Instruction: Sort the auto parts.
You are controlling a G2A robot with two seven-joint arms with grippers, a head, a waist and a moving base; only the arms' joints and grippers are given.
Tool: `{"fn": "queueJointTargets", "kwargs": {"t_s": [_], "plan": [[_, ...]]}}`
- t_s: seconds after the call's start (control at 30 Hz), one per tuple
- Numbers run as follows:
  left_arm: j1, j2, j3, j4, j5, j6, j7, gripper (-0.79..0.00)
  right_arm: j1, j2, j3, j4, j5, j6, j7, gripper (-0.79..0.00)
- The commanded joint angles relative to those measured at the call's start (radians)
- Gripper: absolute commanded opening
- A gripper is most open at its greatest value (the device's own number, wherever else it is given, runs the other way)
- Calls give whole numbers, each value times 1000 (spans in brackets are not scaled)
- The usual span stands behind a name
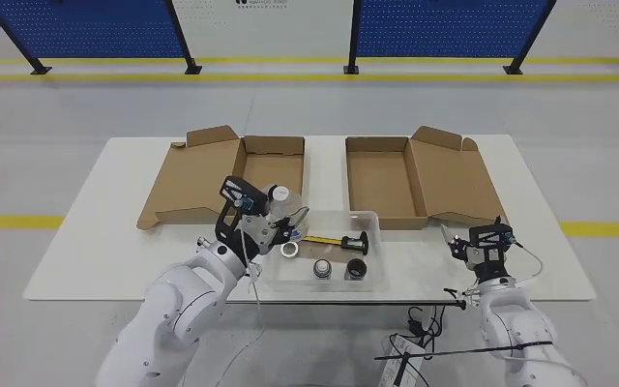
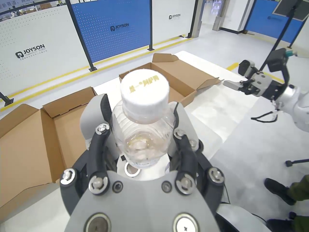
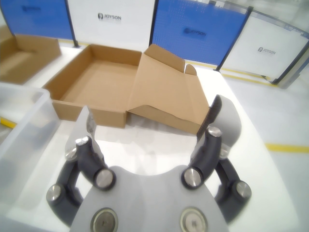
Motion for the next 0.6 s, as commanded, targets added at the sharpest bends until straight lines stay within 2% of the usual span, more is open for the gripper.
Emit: {"fn": "queueJointTargets", "kwargs": {"t_s": [0.0,0.2,0.3,0.57], "plan": [[-35,-2,-2,25,26,18,3,-785,0,0,0,0,0,0,0,0],[-185,-15,30,173,133,133,-42,-785,0,0,0,0,0,0,0,0],[-224,-24,50,229,136,192,-43,-785,0,0,0,0,0,0,0,0],[-268,-40,93,354,163,232,-17,-785,0,0,0,0,0,0,0,0]]}}
